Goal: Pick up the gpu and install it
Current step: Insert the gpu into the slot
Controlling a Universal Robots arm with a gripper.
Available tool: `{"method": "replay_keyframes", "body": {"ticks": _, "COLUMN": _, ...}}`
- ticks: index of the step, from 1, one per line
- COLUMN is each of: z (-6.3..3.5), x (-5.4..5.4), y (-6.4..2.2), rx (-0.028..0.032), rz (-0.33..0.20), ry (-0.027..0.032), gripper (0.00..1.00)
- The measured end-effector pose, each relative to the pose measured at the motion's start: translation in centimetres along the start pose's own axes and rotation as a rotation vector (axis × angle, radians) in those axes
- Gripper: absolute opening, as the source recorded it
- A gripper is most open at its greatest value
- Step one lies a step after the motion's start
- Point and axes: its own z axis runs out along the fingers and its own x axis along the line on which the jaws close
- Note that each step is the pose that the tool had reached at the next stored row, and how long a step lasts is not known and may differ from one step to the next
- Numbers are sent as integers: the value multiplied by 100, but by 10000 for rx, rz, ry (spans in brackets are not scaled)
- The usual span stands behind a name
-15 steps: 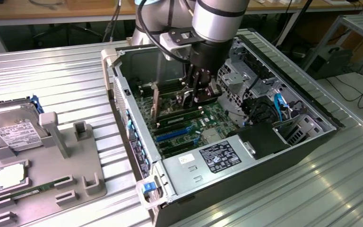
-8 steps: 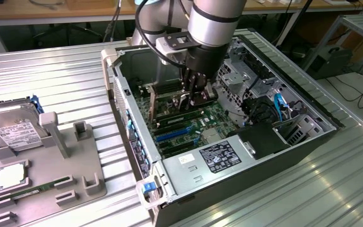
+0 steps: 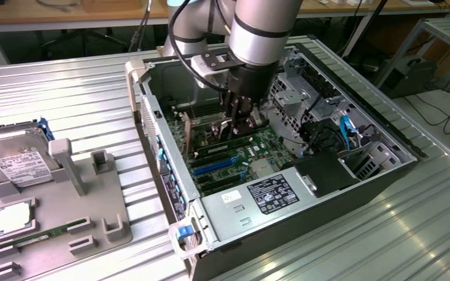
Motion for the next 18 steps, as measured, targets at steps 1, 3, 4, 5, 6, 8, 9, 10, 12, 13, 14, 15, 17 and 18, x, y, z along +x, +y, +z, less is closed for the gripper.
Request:
{"method": "replay_keyframes", "body": {"ticks": 1, "z": 9, "x": -3, "y": 5, "rx": -14, "rz": -2, "ry": 1, "gripper": 28}}
{"method": "replay_keyframes", "body": {"ticks": 3, "z": 28, "x": -3, "y": 18, "rx": -77, "rz": -9, "ry": 1, "gripper": 28}}
{"method": "replay_keyframes", "body": {"ticks": 4, "z": 33, "x": 0, "y": 19, "rx": -120, "rz": -9, "ry": 14, "gripper": 28}}
{"method": "replay_keyframes", "body": {"ticks": 5, "z": 37, "x": 5, "y": 20, "rx": -157, "rz": -6, "ry": 39, "gripper": 28}}
{"method": "replay_keyframes", "body": {"ticks": 6, "z": 42, "x": 11, "y": 20, "rx": -191, "rz": -4, "ry": 66, "gripper": 28}}
{"method": "replay_keyframes", "body": {"ticks": 8, "z": 53, "x": 31, "y": 21, "rx": -245, "rz": -1, "ry": 102, "gripper": 28}}
{"method": "replay_keyframes", "body": {"ticks": 9, "z": 63, "x": 37, "y": 21, "rx": -260, "rz": -1, "ry": 106, "gripper": 28}}
{"method": "replay_keyframes", "body": {"ticks": 10, "z": 97, "x": 41, "y": 22, "rx": -269, "rz": 1, "ry": 107, "gripper": 28}}
{"method": "replay_keyframes", "body": {"ticks": 12, "z": 124, "x": 42, "y": 22, "rx": -270, "rz": -1, "ry": 79, "gripper": 28}}
{"method": "replay_keyframes", "body": {"ticks": 13, "z": 138, "x": 43, "y": 22, "rx": -270, "rz": -1, "ry": 60, "gripper": 28}}
{"method": "replay_keyframes", "body": {"ticks": 14, "z": 155, "x": 44, "y": 22, "rx": -269, "rz": 0, "ry": 56, "gripper": 28}}
{"method": "replay_keyframes", "body": {"ticks": 15, "z": 174, "x": 47, "y": 22, "rx": -269, "rz": -1, "ry": 55, "gripper": 28}}
{"method": "replay_keyframes", "body": {"ticks": 17, "z": 205, "x": 66, "y": 22, "rx": -271, "rz": -2, "ry": 56, "gripper": 28}}
{"method": "replay_keyframes", "body": {"ticks": 18, "z": 217, "x": 78, "y": 23, "rx": -271, "rz": -1, "ry": 56, "gripper": 28}}
